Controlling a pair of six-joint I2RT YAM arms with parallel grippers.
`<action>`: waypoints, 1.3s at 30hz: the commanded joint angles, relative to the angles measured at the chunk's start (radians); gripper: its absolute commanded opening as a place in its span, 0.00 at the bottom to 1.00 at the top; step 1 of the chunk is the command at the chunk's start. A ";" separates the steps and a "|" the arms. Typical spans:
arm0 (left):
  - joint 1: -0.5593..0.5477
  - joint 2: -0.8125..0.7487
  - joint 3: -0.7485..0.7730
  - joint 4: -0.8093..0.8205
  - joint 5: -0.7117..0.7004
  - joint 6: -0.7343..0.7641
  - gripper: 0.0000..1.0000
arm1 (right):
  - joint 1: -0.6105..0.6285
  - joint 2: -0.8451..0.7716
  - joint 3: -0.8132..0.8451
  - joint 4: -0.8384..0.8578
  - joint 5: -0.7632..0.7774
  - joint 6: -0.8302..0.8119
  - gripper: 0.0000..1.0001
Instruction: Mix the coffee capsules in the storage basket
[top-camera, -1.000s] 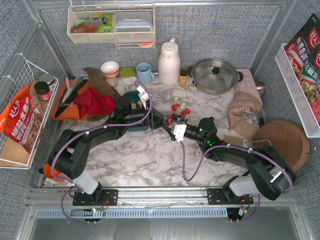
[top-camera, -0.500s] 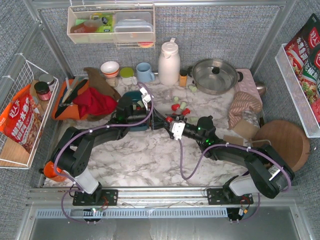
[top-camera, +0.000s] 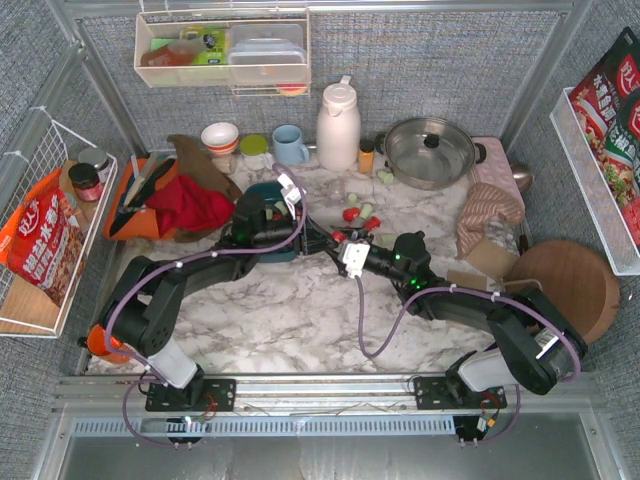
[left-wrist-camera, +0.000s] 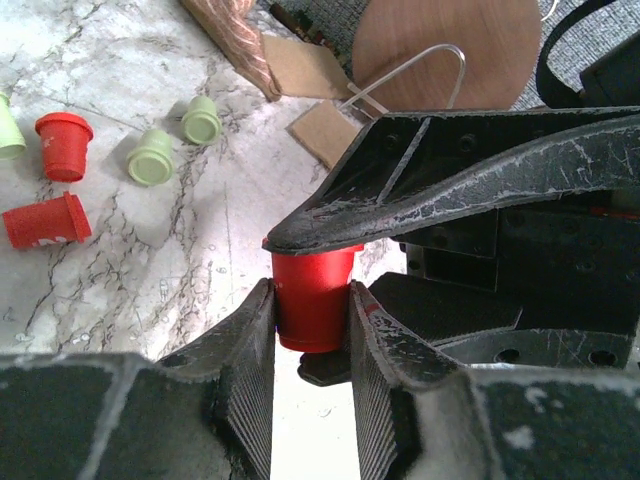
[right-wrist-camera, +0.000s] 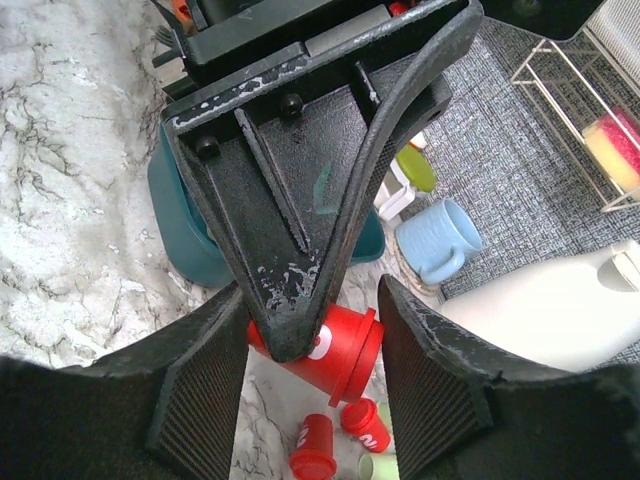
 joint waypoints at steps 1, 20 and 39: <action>0.001 -0.028 -0.005 -0.023 -0.075 0.042 0.30 | -0.001 -0.006 0.004 0.013 0.035 0.030 0.61; 0.140 -0.072 0.008 -0.379 -0.941 0.107 0.44 | -0.053 0.043 0.402 -0.841 0.792 0.846 0.99; 0.170 -0.262 -0.142 -0.258 -0.916 0.084 0.99 | 0.045 0.603 0.971 -1.469 1.274 1.566 0.98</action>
